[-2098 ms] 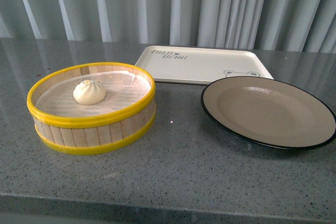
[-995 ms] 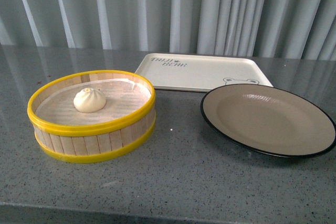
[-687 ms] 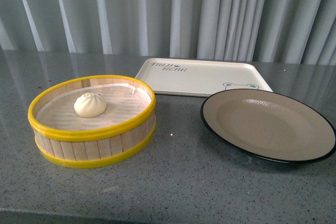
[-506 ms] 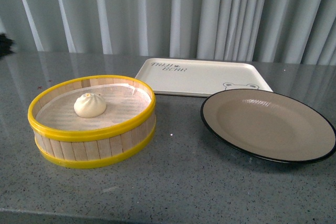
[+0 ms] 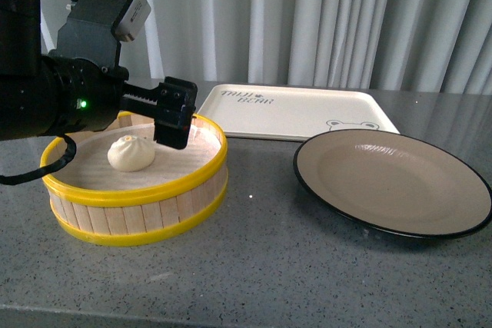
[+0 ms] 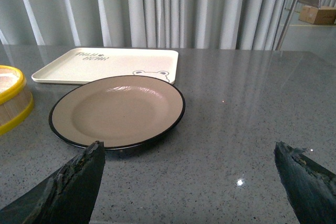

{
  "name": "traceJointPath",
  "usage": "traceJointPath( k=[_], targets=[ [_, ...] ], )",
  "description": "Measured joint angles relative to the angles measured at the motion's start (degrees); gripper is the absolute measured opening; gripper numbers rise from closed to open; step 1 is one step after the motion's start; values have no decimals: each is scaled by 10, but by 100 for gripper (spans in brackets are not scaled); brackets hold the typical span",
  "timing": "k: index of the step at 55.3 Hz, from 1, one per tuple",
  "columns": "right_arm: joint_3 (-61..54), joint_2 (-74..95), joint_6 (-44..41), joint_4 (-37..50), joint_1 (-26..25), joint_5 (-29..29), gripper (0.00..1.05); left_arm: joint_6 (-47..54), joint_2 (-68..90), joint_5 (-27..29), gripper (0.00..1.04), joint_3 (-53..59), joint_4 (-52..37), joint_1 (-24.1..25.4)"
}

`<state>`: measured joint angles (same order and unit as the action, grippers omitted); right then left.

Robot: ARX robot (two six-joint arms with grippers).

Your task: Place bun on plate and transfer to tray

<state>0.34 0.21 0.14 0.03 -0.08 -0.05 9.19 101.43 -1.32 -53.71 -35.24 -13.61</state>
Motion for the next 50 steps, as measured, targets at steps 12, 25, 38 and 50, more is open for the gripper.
traceJointPath(
  k=[12, 25, 38, 50],
  targets=[
    [0, 0, 0, 0, 0, 0, 96, -11, 24, 44, 98, -44, 39, 1],
    [0, 0, 0, 0, 0, 0, 96, -23, 46, 72, 98, -62, 110, 17],
    [0, 0, 0, 0, 0, 0, 96, -45, 47, 69, 98, -66, 140, 27],
    [0, 0, 0, 0, 0, 0, 96, -50, 54, 80, 98, -77, 147, 22]
  ],
)
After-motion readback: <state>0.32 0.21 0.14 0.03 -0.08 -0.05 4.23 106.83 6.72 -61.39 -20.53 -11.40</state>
